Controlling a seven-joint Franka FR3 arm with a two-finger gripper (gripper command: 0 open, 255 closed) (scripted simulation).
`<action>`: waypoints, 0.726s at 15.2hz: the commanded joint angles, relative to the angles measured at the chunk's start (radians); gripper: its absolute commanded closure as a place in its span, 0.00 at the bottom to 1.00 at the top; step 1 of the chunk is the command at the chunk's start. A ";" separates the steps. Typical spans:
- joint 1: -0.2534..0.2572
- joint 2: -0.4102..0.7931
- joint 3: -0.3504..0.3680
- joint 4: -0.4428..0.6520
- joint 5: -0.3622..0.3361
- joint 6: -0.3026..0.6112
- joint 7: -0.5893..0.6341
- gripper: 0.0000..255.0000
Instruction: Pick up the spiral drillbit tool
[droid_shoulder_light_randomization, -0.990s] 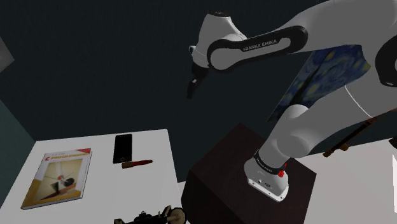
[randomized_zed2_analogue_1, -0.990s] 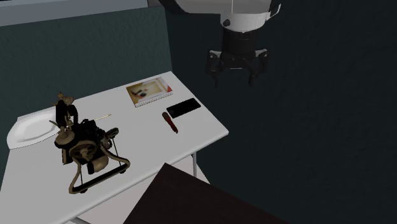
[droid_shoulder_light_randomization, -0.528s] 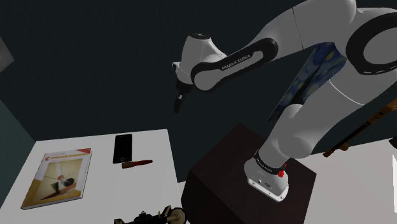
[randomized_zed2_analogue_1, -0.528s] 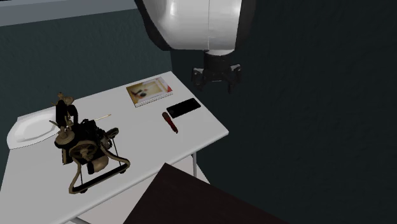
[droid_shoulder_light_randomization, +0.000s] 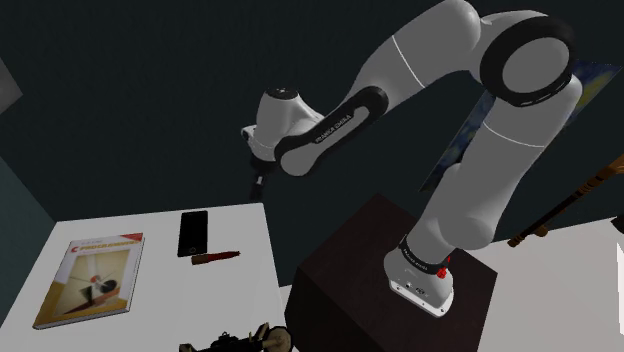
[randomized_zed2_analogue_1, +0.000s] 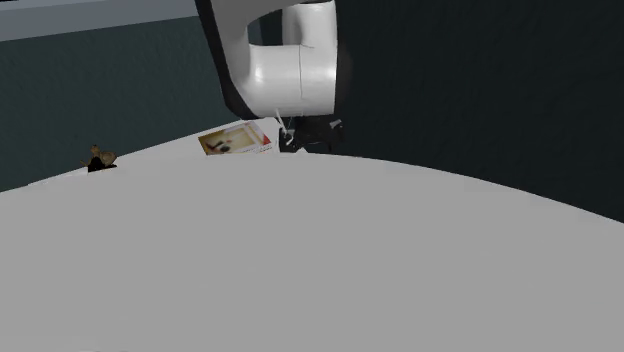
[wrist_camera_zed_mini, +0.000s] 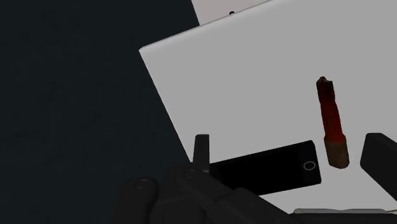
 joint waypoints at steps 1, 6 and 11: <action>0.015 0.064 0.010 0.022 -0.021 0.043 0.001 0.00; 0.068 0.233 0.016 0.105 -0.094 0.128 0.018 0.00; 0.139 0.398 0.004 0.207 -0.161 0.192 0.030 0.00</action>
